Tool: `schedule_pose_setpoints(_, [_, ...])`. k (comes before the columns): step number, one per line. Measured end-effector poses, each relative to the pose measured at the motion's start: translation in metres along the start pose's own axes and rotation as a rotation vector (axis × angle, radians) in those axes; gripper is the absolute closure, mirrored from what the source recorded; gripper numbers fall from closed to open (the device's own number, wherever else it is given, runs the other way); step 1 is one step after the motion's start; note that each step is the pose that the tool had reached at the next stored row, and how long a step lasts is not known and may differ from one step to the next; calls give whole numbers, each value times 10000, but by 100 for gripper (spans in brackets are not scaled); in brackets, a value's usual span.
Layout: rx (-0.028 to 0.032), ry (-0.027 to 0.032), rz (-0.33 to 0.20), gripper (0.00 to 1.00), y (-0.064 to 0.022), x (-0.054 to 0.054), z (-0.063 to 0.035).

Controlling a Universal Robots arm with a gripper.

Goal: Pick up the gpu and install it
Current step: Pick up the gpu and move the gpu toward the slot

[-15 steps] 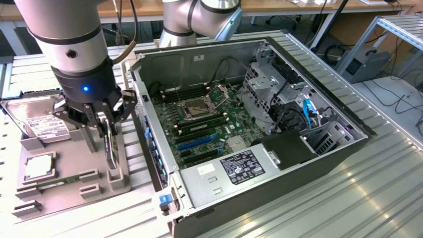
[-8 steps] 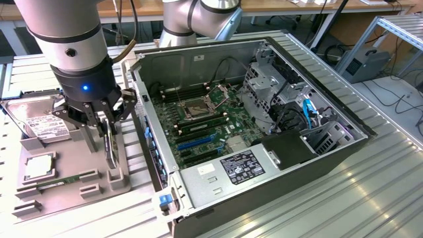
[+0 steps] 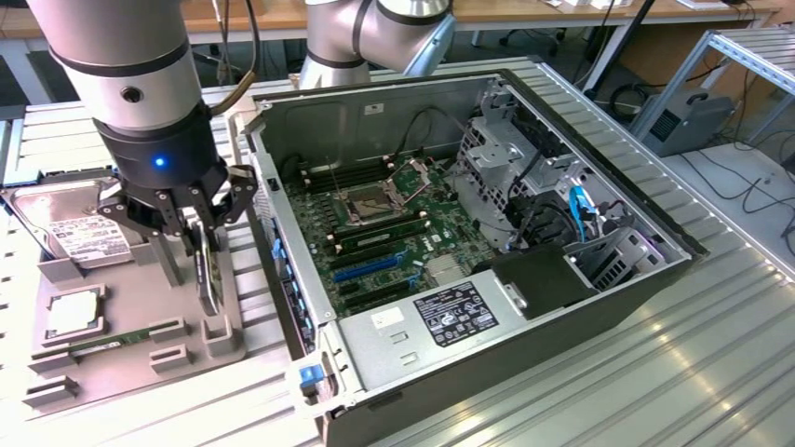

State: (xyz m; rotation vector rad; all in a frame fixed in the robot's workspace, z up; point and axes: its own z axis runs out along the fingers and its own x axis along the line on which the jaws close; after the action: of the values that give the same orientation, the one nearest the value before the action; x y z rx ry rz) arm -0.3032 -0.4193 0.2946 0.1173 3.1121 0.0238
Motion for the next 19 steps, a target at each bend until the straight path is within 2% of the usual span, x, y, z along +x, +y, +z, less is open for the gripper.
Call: schedule_pose_setpoints(19, [0,0,0,73,1,-1,-57])
